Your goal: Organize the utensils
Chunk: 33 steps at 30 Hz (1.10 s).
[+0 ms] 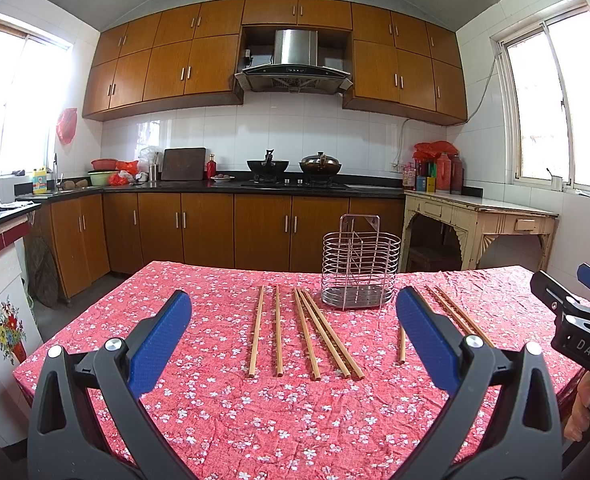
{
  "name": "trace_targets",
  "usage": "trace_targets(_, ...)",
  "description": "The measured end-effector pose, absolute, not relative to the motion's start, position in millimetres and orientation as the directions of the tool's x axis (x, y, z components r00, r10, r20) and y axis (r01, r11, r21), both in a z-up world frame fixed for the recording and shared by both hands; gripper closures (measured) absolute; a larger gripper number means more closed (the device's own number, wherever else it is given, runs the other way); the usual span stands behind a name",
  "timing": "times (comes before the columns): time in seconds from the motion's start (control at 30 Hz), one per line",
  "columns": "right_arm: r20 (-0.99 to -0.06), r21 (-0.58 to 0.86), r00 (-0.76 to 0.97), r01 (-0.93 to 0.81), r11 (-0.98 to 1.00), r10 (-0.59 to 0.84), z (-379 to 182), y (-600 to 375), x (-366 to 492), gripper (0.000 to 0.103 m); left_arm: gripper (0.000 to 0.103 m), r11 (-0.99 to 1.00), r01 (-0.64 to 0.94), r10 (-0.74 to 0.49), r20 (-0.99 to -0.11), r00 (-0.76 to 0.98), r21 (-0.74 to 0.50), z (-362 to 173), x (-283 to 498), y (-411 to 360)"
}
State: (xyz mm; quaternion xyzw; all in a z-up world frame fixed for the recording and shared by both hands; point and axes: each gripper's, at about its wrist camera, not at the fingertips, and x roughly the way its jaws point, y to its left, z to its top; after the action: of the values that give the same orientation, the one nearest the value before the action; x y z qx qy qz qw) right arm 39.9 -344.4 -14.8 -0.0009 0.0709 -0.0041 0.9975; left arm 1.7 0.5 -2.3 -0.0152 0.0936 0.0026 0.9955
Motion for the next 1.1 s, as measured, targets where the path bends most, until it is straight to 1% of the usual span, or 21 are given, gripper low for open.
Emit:
trace_targets(0.93,-0.146,0.001,0.989,0.008,1.0,-0.008,-15.5,-345.3,40.2,0.004,0.002,1.0,-0.007,0.002,-0.188,0.982,-0.03,-3.1,2.1,0.6)
trace_targets(1.07,-0.162,0.007,0.987,0.012,1.0,-0.011,-25.3,-347.5,48.4,0.004,0.002,0.999,-0.014,0.007,-0.196,0.981,-0.035,-7.0,4.6,1.2)
trace_targets(1.1,-0.179,0.013,0.984,0.017,1.0,-0.015,-28.4,-349.9,53.2,0.004,0.002,0.999,-0.016,0.008,-0.203,0.979,-0.038,-9.4,6.6,2.1)
